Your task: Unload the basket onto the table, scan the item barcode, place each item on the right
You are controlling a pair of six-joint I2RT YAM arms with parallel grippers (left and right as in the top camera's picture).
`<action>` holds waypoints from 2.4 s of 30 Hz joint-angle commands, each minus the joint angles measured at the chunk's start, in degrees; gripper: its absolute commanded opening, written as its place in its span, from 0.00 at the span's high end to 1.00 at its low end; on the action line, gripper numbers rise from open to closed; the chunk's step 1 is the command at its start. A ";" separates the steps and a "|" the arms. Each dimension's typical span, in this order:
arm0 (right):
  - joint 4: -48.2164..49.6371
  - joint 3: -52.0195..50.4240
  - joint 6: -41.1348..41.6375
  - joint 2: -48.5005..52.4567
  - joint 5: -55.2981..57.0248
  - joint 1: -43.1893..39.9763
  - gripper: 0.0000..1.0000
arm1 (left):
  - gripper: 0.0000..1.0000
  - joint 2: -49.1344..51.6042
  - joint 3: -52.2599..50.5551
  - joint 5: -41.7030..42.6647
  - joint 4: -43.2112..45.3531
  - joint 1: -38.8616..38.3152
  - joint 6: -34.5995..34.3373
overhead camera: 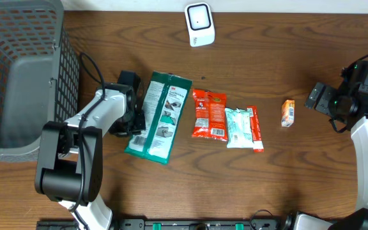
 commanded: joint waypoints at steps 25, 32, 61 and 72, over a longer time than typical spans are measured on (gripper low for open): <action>-0.09 0.57 0.81 -0.07 0.13 -0.20 0.01 | 0.15 -13.46 -1.33 -0.09 -0.74 -0.02 1.18; -0.07 0.57 0.81 -0.07 0.15 -0.20 0.01 | 0.15 -13.46 -1.33 -0.09 -0.74 -0.02 1.18; -0.07 0.57 0.81 -0.07 0.13 -0.20 0.01 | 0.14 -13.46 -1.33 -0.11 -0.74 -0.02 1.18; -0.09 0.57 0.81 -0.07 0.15 -0.20 0.01 | 0.14 -13.46 -1.33 -0.09 -0.74 -0.02 1.18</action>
